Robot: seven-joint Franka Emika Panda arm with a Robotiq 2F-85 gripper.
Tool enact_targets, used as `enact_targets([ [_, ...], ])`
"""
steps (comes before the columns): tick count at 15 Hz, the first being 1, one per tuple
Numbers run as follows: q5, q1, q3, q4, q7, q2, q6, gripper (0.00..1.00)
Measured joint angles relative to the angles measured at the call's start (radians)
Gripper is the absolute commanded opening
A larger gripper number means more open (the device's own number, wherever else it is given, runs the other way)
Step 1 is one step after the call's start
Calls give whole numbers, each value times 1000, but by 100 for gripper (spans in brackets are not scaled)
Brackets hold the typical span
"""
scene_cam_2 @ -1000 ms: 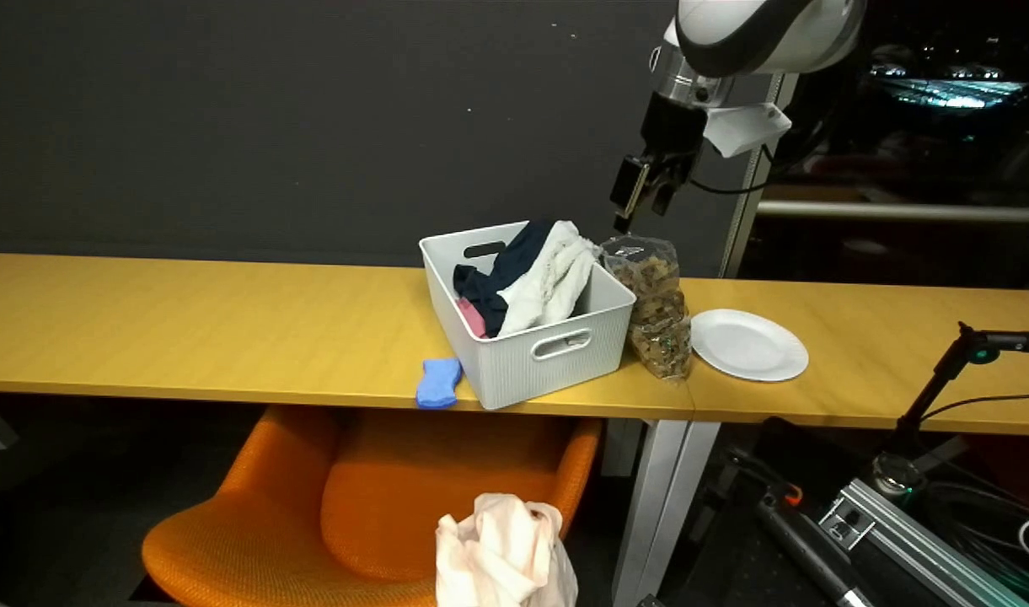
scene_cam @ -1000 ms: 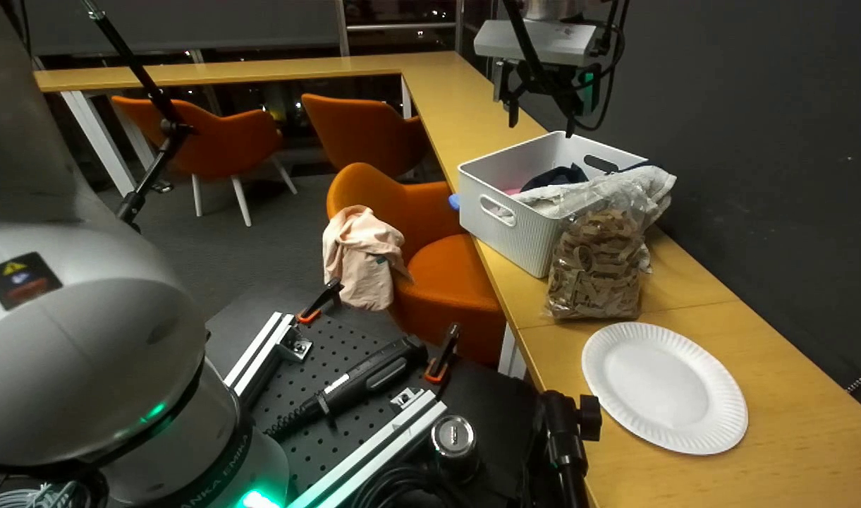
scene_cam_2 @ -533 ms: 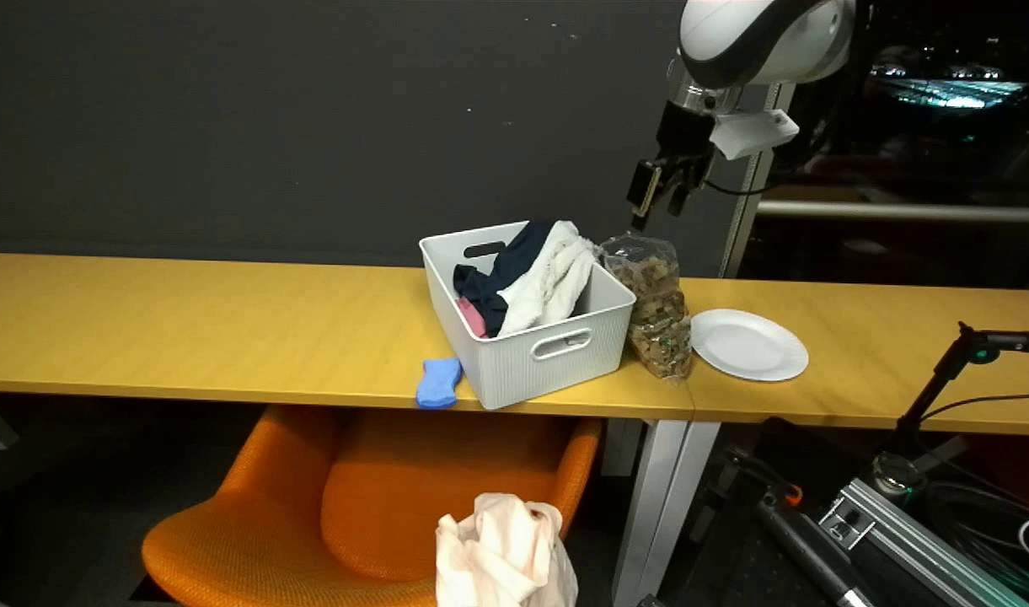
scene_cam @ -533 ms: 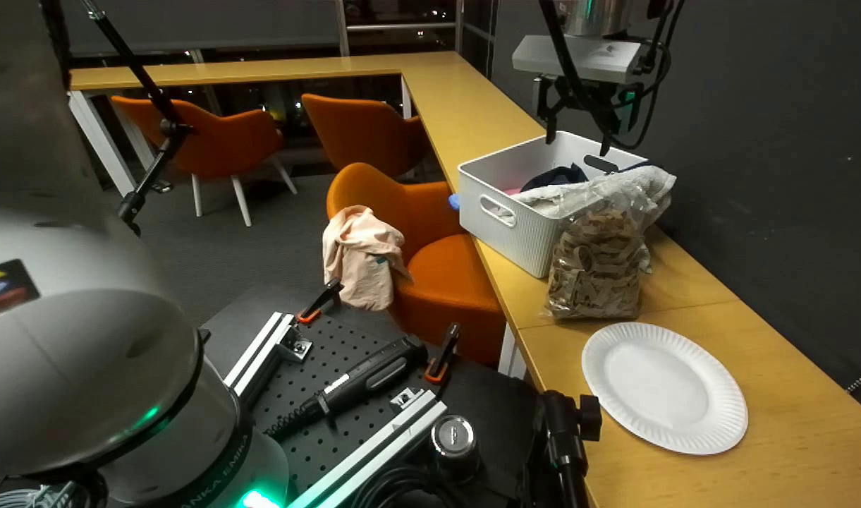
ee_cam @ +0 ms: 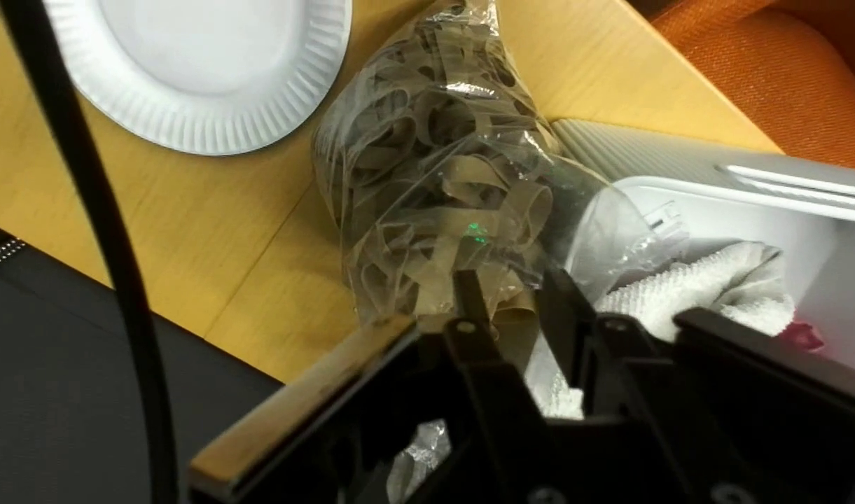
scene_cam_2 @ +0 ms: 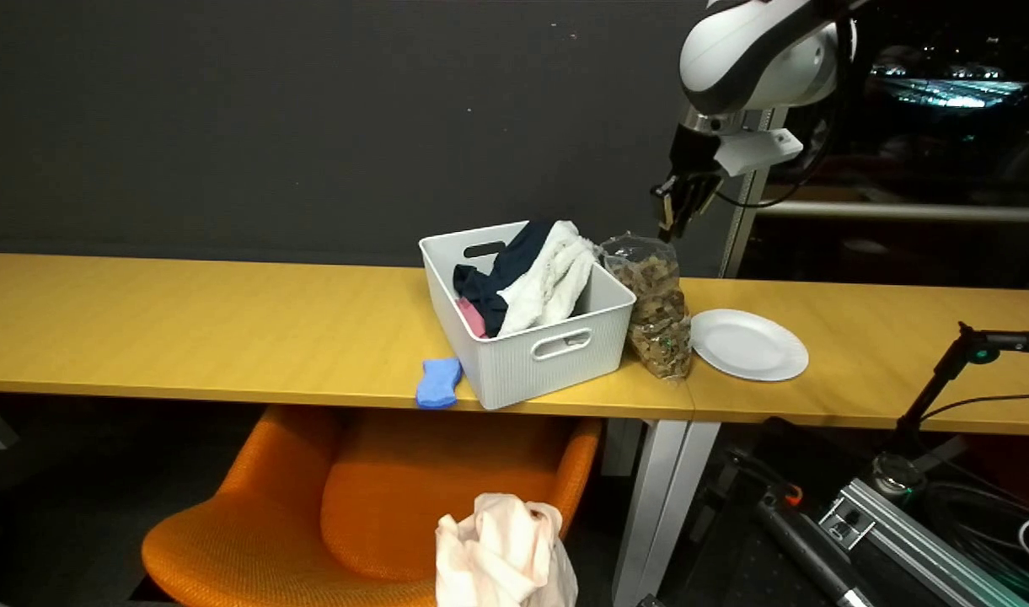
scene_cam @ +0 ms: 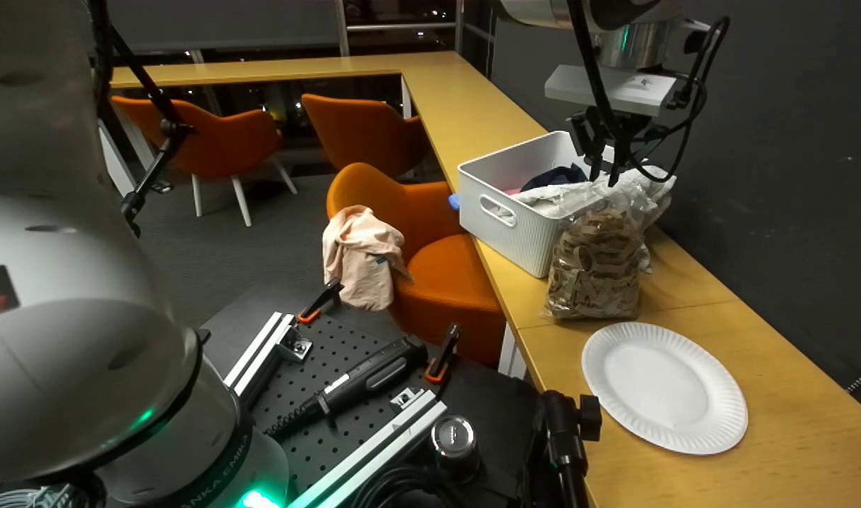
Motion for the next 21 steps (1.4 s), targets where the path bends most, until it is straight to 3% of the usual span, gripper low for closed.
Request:
enact_targets([
  [7, 23, -3, 5, 53, -1, 78, 7, 0],
  [18, 80, -19, 23, 71, -29, 152, 119, 0],
  [19, 77, -22, 22, 70, -29, 152, 119, 3],
  [20, 72, -23, 20, 70, -29, 152, 118, 25],
  [21, 70, -25, 19, 68, -29, 152, 118, 28],
])
